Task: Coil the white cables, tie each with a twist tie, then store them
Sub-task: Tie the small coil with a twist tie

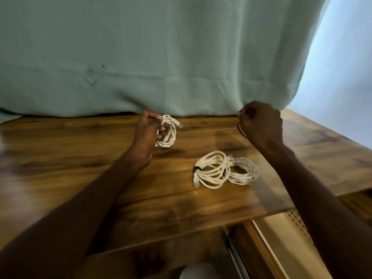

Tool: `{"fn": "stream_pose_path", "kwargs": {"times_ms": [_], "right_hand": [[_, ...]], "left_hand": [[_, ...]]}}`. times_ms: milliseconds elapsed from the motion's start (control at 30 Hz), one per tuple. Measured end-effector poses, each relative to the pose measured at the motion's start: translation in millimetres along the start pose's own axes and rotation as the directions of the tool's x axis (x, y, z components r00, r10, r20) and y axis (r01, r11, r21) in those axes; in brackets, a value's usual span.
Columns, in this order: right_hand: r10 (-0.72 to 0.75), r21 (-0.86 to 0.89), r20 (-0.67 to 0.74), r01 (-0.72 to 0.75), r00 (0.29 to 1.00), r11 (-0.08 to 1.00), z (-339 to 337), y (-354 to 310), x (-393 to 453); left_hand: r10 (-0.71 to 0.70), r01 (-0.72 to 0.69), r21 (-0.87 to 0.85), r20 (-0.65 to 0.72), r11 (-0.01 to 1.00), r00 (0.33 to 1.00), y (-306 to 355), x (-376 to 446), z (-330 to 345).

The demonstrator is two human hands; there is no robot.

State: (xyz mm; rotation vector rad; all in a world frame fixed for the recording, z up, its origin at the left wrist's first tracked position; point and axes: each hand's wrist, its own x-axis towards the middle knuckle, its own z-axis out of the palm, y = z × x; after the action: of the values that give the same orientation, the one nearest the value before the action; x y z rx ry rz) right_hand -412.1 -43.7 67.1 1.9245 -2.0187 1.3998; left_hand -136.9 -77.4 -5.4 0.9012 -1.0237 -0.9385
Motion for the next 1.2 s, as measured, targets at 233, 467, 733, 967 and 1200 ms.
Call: {"fn": "stream_pose_path", "kwargs": {"times_ms": [233,467,733,967,1200], "right_hand": [[-0.052,0.710,0.582,-0.476,0.812,0.520,76,-128,-14],[-0.142,0.559,0.826,-0.758,0.546,0.337,199,-216,-56],[-0.217,0.635,0.522,-0.206,0.825,0.744,264,-217,-80],[-0.128,0.757,0.454,-0.305,0.882,0.578,265,-215,-70],[-0.047,0.680,0.290,-0.172,0.956,0.713,260,-206,-61]], "left_hand": [[0.104,-0.120,-0.074,-0.199,0.990,0.974,35,24,-59],[0.172,-0.109,0.163,-0.449,0.981,0.877,45,24,-166],[0.138,-0.100,0.101,-0.489,0.990,0.861,38,55,-185],[0.129,-0.105,0.077,-0.479,0.992,0.868,33,57,-185],[0.189,-0.136,0.148,-0.448,0.980,0.874,33,51,-175]]}}
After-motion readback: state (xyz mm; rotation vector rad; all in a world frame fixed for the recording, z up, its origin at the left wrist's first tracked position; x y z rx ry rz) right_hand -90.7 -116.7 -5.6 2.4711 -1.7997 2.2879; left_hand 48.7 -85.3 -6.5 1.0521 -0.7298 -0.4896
